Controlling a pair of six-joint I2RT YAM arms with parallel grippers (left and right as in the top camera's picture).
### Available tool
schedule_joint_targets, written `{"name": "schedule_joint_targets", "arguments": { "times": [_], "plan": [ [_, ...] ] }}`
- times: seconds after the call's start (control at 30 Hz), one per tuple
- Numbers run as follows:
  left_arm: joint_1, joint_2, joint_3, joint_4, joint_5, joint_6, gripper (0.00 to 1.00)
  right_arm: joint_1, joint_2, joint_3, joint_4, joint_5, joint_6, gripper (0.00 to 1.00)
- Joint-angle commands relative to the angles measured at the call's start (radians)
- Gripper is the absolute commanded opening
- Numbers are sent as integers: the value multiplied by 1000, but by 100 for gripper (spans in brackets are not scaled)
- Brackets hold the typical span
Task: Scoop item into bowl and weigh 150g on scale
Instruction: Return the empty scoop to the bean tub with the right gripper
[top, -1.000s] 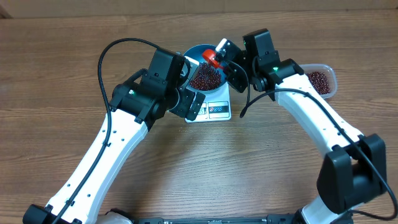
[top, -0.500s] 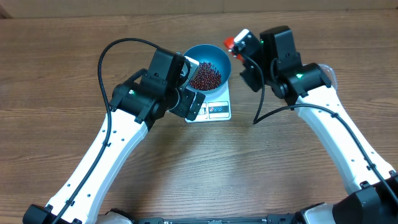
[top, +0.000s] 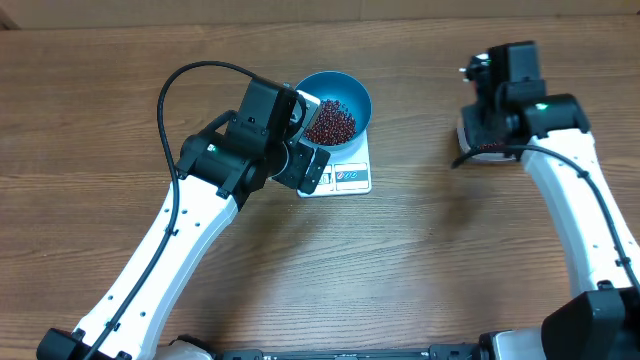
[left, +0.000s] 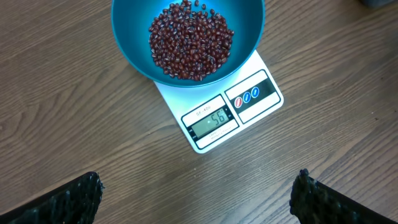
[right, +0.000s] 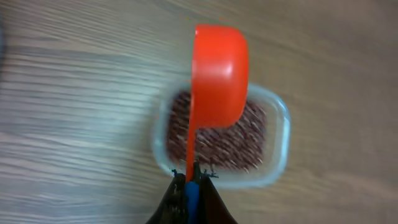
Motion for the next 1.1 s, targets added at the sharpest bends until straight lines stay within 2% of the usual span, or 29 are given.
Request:
{"name": "schedule_joint_targets", "arguments": {
  "times": [0.0, 0.13, 0.77, 1.07],
  "plan": [
    [4, -2, 16, 2, 10, 19, 100, -40, -12, -6, 1, 24, 27, 4],
    [5, -2, 16, 2, 11, 19, 100, -82, -10, -40, -1, 24, 91, 4],
    [5, -2, 16, 2, 11, 19, 100, -114, 140, -176, 101, 23, 134, 4],
    [4, -2, 16, 2, 11, 19, 100, -114, 177, -176, 101, -184, 136, 4]
  ]
}}
